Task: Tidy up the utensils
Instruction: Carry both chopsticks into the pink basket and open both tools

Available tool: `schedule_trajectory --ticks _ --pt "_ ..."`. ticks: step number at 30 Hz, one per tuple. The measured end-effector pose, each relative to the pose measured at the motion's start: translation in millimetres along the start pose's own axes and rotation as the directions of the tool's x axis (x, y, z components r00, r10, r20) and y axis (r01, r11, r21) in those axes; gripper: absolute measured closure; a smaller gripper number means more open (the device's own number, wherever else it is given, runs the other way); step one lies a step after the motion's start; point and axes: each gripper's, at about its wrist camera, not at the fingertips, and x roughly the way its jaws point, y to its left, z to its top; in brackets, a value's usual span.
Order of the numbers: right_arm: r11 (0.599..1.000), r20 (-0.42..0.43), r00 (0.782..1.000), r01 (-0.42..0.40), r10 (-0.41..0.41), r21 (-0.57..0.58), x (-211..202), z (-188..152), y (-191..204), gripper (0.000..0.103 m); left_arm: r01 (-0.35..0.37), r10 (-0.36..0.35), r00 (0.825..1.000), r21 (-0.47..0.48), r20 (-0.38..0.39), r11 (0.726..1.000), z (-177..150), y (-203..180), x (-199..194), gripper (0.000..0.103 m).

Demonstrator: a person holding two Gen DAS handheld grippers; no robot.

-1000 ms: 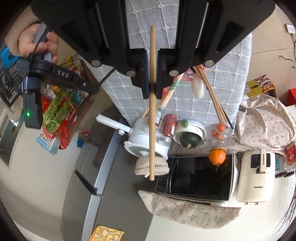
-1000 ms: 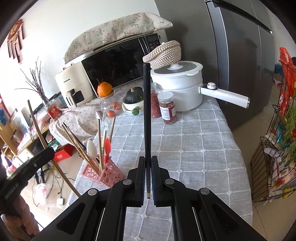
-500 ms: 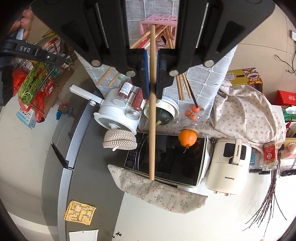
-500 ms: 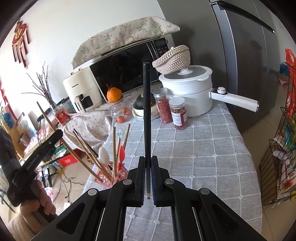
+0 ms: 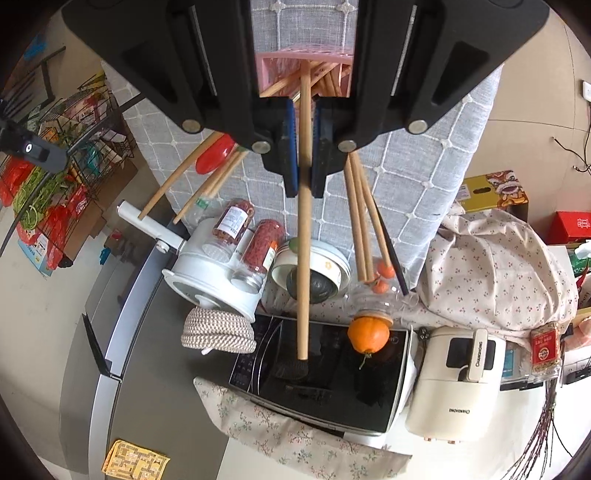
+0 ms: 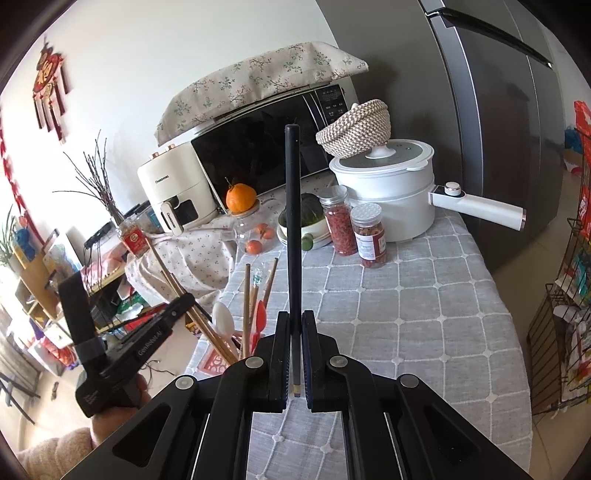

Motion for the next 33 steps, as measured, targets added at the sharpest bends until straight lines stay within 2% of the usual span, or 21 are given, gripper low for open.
schedule_trajectory --ticks 5,10,12,14,23,26,33 --pt "0.999 0.018 0.999 -0.051 0.051 0.009 -1.6 2.8 7.1 0.097 -0.015 0.016 0.997 0.009 -0.075 1.0 -3.6 2.9 7.0 0.094" --pt "0.994 0.049 0.993 -0.105 0.105 0.012 -3.7 6.6 17.6 0.097 -0.01 0.008 0.995 -0.021 -0.095 1.0 -0.1 8.7 -4.0 0.067" --pt "0.993 0.063 0.991 -0.122 0.121 0.007 -3.9 7.8 23.2 0.097 -0.013 0.012 0.995 -0.018 -0.095 1.0 1.7 9.2 -9.4 0.05" --pt "0.99 0.069 0.988 -0.139 0.138 0.004 -1.5 8.7 28.9 0.097 -0.029 0.028 0.995 -0.011 -0.092 1.0 3.2 11.4 -15.5 0.042" --pt "0.984 0.054 0.983 -0.177 0.177 -0.01 27.9 4.9 57.6 0.097 -0.033 0.032 0.994 -0.009 -0.106 0.999 4.3 29.2 -28.6 0.035" --pt "0.985 0.052 0.984 -0.169 0.17 -0.025 38.9 3.0 65.4 0.097 -0.036 0.036 0.994 -0.003 -0.101 0.999 4.1 31.7 -35.8 0.03" --pt "0.988 0.032 0.988 -0.147 0.148 -0.043 63.7 -4.3 76.9 0.097 -0.046 0.05 0.992 0.037 -0.115 0.998 0.9 35.5 -40.6 0.029"
